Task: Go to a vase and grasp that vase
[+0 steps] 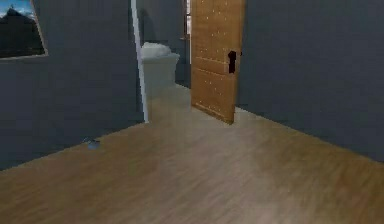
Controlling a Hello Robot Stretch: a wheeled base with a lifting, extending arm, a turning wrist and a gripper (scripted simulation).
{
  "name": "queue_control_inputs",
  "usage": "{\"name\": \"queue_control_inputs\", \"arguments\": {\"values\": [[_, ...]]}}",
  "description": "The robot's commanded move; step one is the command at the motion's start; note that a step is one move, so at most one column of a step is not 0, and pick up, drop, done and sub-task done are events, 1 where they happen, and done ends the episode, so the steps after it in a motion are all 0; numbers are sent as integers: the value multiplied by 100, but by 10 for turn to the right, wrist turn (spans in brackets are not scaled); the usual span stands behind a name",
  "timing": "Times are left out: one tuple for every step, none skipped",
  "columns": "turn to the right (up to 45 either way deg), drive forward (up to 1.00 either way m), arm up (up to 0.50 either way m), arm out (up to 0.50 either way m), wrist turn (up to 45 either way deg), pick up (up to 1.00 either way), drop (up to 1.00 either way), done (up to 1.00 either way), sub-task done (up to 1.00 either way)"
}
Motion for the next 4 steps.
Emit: {"name": "queue_control_inputs", "arguments": {"values": [[0, 100, 0, 0, 0, 0, 0, 0, 0], [0, 100, 0, 0, 0, 0, 0, 0, 0], [-60, 0, 0, 0, 0, 0, 0, 0, 0], [0, 65, 0, 0, 0, 0, 0, 0, 0]]}}
